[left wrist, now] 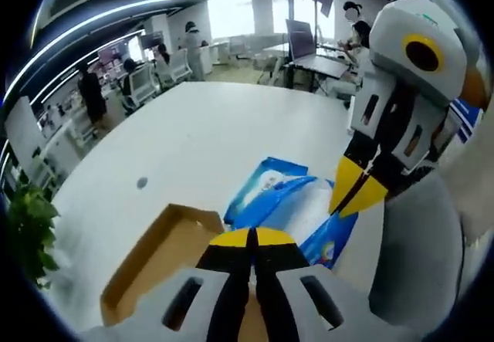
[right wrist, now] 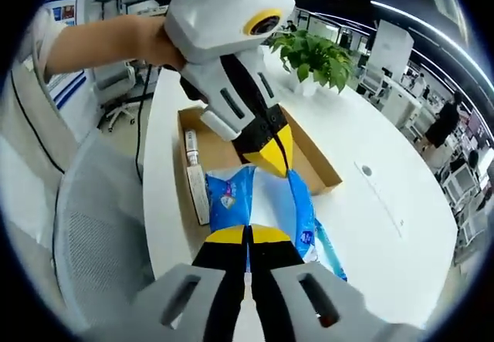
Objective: Operate the shoe box by opening the lid, removing the specified soft item, and placing it in the target area until the item is outside and the box remains undamaged.
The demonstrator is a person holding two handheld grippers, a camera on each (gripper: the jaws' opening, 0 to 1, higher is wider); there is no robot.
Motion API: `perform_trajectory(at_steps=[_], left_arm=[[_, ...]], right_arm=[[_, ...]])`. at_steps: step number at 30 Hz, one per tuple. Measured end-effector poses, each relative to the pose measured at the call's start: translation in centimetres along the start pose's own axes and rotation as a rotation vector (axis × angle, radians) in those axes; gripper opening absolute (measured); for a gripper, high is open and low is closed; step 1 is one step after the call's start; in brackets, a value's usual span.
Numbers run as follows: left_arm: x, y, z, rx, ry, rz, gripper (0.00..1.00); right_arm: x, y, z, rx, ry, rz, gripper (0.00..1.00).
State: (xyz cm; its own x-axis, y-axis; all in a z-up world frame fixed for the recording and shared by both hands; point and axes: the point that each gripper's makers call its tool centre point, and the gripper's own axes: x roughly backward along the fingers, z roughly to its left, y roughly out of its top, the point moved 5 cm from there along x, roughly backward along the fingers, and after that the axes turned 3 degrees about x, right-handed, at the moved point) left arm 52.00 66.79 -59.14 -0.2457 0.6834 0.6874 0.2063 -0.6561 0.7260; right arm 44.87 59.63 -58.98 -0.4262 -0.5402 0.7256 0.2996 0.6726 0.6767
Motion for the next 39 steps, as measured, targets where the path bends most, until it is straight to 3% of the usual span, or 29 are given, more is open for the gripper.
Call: perform_trajectory(at_steps=[15,39], left_arm=[[-2.9,3.1,-2.4,-0.024,-0.048,-0.021,0.0],[-7.6,6.9,-3.8,-0.039,-0.103,-0.026,0.0]], right_arm=[[2.9,-3.1,-1.2,-0.018,-0.023,0.022,0.0],[5.8,-7.6,-4.5,-0.034,-0.053,0.047,0.0]])
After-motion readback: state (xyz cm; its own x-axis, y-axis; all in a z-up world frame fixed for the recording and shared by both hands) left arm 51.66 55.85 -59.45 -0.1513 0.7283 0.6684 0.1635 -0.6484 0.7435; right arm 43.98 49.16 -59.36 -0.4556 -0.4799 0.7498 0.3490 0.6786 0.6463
